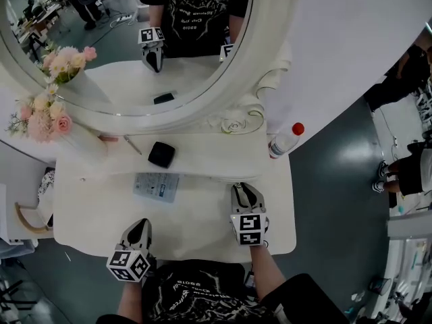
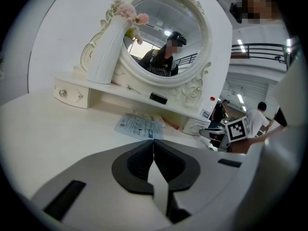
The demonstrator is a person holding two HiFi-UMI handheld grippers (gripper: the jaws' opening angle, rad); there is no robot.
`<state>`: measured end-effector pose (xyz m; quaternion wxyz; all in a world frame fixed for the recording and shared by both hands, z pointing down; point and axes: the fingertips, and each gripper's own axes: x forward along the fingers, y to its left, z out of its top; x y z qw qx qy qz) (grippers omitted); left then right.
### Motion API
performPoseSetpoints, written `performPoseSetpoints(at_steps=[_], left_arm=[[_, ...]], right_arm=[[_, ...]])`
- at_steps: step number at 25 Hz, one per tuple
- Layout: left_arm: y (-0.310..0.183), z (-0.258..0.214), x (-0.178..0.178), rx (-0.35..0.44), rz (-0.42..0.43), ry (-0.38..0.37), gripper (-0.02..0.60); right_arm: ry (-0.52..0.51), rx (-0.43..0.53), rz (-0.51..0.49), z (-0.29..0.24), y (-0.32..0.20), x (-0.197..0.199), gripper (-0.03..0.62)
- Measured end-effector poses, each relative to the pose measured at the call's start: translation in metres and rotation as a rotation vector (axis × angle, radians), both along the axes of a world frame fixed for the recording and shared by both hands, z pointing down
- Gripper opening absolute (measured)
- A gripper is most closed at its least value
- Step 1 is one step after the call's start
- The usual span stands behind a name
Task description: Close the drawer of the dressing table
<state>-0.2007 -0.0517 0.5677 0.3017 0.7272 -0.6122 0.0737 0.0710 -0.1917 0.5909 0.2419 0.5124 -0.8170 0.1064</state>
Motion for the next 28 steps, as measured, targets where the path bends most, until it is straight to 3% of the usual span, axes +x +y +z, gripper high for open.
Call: performPoseSetpoints(at_steps=[28], left_arm=[[0.004, 0.004, -0.011, -0.016, -0.032, 0.009, 0.015]], right_arm=[[0.009, 0.010, 0.039, 0.000, -0.019, -0.001, 0.100]])
